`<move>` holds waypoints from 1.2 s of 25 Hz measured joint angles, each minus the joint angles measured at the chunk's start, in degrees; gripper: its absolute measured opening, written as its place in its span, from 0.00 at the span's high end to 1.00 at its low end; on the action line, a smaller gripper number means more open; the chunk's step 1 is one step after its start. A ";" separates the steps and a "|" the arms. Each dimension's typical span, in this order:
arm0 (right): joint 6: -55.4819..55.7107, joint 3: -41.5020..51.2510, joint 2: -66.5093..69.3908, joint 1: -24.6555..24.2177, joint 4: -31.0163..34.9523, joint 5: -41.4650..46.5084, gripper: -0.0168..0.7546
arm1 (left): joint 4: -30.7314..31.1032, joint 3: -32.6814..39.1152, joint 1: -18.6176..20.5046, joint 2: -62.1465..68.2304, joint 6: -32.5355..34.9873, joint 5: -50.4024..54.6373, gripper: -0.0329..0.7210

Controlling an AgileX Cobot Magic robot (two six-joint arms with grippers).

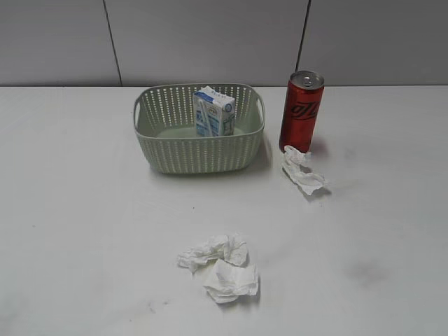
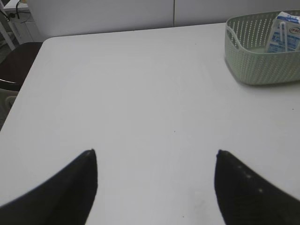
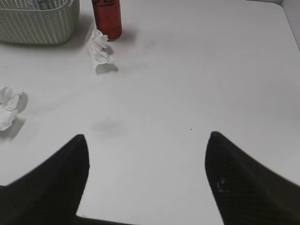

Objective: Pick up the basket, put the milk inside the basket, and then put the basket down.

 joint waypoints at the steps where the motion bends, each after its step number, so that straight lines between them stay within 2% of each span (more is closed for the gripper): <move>1: 0.25 0.00 0.00 0.00 -0.23 0.00 0.22 | 0.00 0.00 0.00 0.00 0.00 0.00 0.17; 30: 2.17 0.37 -1.23 0.00 -1.26 -0.01 0.22 | 0.00 0.00 0.06 0.00 0.00 0.00 0.17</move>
